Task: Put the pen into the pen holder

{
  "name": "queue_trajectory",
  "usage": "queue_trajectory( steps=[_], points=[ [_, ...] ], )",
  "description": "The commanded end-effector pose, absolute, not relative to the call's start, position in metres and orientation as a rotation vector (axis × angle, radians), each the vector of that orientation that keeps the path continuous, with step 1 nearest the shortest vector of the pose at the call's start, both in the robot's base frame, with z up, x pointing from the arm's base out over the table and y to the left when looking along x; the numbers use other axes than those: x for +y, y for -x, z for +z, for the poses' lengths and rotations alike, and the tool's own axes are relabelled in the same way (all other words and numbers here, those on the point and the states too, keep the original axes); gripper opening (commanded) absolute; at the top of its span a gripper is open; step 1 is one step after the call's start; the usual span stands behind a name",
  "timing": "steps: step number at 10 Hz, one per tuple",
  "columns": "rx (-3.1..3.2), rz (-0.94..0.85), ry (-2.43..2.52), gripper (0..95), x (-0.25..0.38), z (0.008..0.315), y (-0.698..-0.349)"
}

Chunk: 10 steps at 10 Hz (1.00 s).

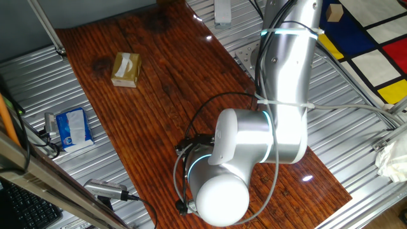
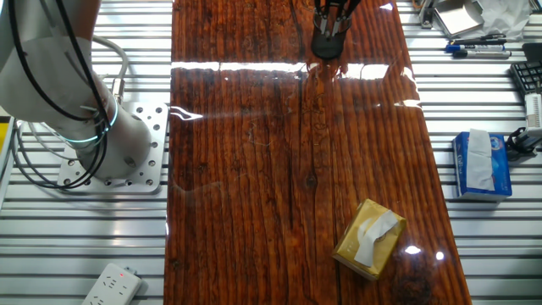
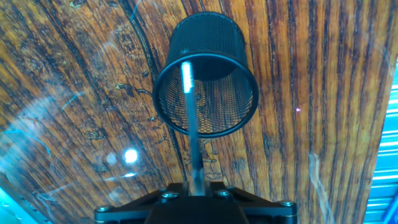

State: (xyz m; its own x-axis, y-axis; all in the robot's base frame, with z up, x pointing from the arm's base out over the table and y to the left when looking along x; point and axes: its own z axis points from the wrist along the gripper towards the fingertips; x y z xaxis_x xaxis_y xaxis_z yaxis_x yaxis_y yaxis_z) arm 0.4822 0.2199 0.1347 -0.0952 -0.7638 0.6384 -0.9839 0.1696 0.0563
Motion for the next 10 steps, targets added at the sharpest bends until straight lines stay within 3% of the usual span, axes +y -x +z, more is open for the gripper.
queue_trajectory(
  steps=[1,10],
  points=[
    [-1.918,0.535,-1.651,19.0,0.2187,0.1342,-0.4815],
    [-1.942,0.535,-1.661,19.0,0.2174,0.1342,-0.4807]
  ],
)
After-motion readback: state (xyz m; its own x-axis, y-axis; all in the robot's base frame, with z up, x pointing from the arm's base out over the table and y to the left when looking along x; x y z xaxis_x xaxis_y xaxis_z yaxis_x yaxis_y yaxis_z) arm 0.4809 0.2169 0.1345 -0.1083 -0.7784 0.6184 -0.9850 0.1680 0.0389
